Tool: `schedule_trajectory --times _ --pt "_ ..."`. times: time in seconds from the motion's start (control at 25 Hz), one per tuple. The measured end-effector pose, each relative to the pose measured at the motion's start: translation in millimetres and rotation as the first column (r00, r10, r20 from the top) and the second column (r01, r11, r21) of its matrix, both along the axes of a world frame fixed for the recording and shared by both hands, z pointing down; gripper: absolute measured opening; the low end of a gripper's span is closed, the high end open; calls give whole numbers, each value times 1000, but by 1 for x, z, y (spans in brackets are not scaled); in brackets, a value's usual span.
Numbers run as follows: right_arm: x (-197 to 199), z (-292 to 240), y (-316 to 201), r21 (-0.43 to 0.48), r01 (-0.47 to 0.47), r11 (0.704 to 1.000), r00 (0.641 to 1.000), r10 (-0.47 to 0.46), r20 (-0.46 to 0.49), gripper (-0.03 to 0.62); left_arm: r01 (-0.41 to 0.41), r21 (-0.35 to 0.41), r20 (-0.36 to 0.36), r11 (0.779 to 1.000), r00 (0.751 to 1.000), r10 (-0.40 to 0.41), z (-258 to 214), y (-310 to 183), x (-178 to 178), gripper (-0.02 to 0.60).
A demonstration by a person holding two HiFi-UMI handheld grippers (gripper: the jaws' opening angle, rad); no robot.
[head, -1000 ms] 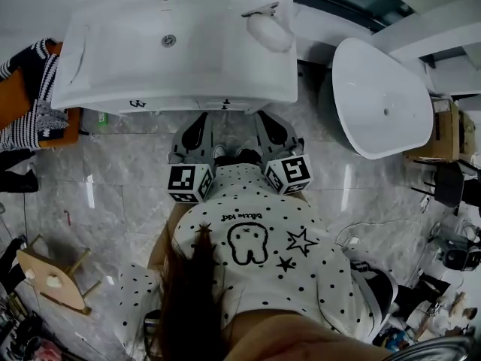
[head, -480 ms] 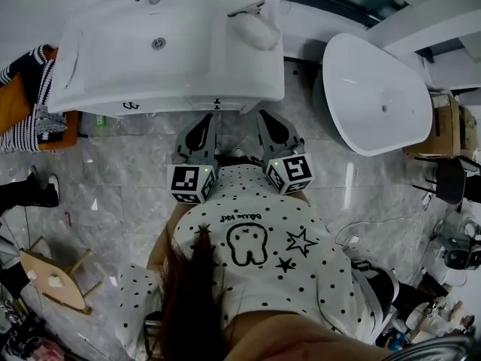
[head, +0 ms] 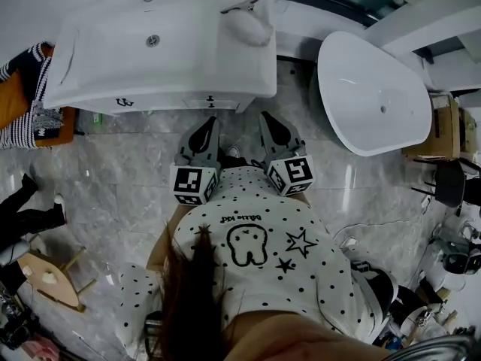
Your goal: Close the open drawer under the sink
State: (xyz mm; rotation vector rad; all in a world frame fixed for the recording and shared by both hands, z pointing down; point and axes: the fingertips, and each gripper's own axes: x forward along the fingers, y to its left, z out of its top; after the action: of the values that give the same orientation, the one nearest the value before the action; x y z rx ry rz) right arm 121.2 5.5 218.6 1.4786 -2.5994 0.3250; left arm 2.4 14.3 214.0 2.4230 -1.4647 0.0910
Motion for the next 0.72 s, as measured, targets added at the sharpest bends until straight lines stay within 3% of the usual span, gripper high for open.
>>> schedule_trajectory --times 0.72 --pt "5 4 -13 1 3 1000 1000 -3 -1 14 16 3 9 1000 1000 -16 1 -13 1 5"
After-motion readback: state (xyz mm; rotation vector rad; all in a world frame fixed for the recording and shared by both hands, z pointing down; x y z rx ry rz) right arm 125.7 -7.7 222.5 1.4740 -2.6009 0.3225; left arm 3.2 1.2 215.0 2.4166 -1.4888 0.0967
